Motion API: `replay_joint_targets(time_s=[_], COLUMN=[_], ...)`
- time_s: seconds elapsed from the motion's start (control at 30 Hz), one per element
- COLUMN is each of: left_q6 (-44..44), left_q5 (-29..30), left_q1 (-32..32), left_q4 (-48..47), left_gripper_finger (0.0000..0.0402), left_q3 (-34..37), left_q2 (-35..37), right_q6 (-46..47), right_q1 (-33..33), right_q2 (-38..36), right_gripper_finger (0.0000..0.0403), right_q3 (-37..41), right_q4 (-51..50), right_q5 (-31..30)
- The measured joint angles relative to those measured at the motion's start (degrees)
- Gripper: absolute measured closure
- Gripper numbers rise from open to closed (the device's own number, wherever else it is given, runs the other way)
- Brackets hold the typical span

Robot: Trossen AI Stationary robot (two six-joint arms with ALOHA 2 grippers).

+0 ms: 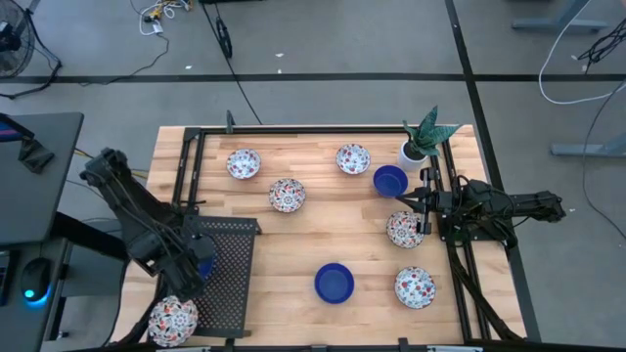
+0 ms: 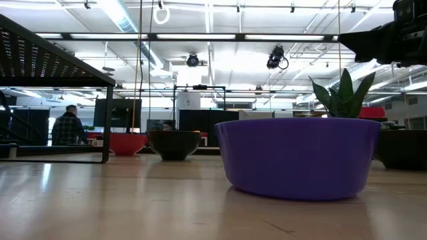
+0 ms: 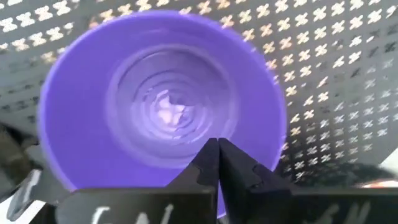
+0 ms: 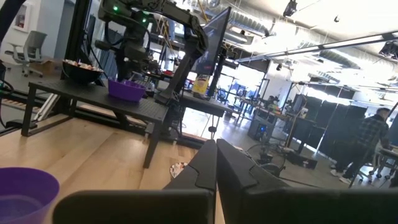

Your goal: Pick & Place Mini bowls

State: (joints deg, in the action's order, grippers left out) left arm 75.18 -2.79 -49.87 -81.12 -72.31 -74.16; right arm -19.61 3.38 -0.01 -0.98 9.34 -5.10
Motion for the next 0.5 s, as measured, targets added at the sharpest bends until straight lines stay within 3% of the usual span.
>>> replay_joint_targets(time_s=[0.2, 0.5], left_q6=[0.9, 2.2], left_q5=[-2.6, -5.7], left_q1=[-0.8, -1.1], left_q4=[5.3, -1.0], left_gripper_finger=[0.0397, 0.0398], left_q3=[0.0, -1.2], left_q2=[-0.2, 0.0], right_q6=[0.0, 0.0], right_q1=[0.0, 0.0], right_q2=[0.0, 0.0], right_gripper_finger=[0.0394, 0.0394], right_q3=[0.0, 0.0], right_q4=[0.0, 0.0], right_q5=[0.0, 0.0])
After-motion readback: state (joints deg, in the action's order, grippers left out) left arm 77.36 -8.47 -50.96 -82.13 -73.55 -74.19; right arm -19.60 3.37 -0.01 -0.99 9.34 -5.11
